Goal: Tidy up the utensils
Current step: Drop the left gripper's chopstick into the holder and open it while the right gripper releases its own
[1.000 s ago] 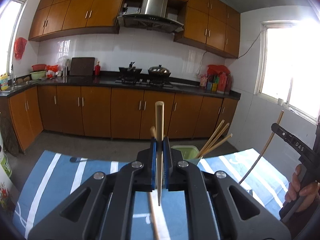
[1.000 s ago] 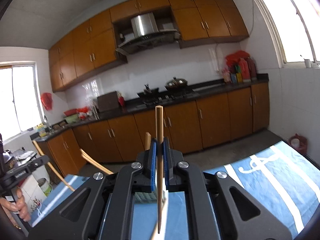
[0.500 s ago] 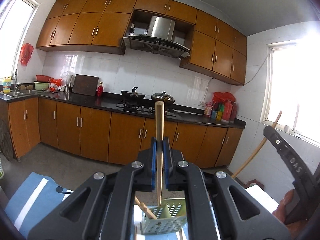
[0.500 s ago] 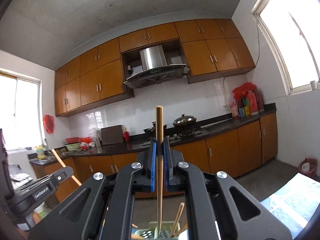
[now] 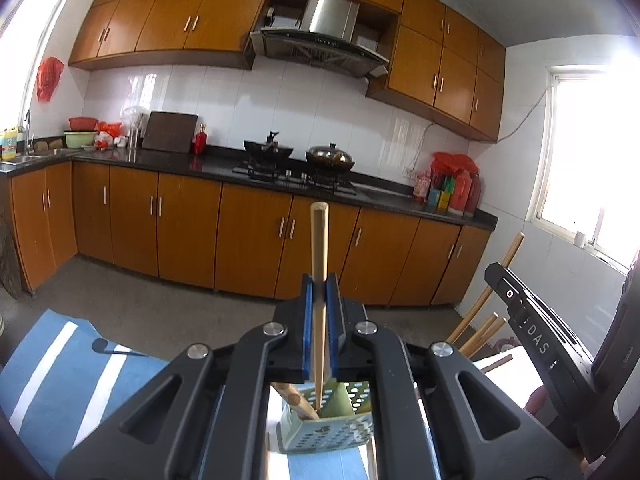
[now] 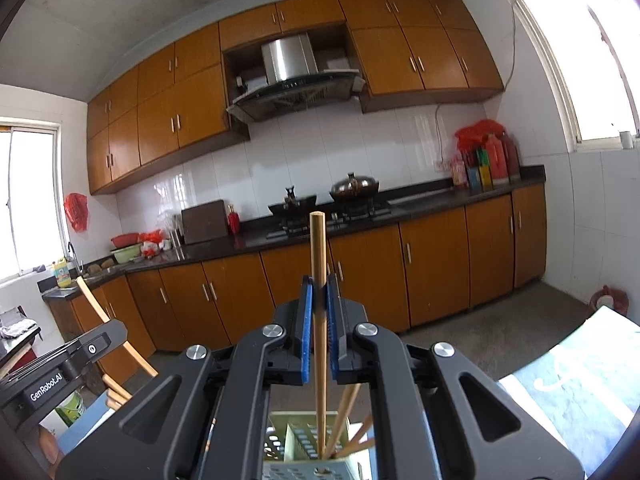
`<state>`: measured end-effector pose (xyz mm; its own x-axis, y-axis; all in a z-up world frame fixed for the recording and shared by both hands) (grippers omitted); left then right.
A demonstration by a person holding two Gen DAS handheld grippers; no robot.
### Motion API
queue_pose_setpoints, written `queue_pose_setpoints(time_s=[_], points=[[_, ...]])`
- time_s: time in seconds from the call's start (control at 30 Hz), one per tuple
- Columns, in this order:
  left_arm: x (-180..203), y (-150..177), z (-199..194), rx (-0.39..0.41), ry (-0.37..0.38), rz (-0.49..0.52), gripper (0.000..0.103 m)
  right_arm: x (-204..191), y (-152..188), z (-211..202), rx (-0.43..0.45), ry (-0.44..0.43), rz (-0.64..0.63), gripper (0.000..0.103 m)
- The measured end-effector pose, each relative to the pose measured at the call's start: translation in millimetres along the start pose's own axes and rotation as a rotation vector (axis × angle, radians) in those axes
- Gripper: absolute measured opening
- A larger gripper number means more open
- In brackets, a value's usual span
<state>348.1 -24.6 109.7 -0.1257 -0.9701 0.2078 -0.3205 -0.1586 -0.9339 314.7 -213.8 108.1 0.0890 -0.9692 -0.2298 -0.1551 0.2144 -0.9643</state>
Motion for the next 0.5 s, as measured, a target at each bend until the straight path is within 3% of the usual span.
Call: queue_pose_setpoints(time_s=[0.07,0.13,0.17,0.5], points=[[-0.1,0.1,-1.3,-0.001,-0.005,0.000,0.008,0.6,-1.1,-3.9,-0.008,-0.001,-0.008,0.011],[0.3,-2.2,-3.5,-0.003,-0.001,-0.003,0.011,0.3,-4.5,-8.8,0.001,0.005,-0.012,0.033],[-0.4,-3.6,-5.1,-0.002,-0.003,-0.004,0.011,1.1,-7.5,-14.2,0.013,0.012,-0.016,0.037],[-4.5,-9.5,-66.8,0.028,-0.007,-0.024,0.028,25.6,-8.9,-77.1,0.007,0.046,-0.038,0.039]])
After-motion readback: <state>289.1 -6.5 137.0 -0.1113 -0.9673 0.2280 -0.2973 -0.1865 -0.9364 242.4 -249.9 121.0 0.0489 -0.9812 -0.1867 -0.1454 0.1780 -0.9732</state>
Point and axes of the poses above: each gripper's, at about its wrist camera, not at the fingertips, and z roughly the way its jaws point, x to its right, y to its underside, the point moved 6 cm from there along z, roughly the way its jaws point
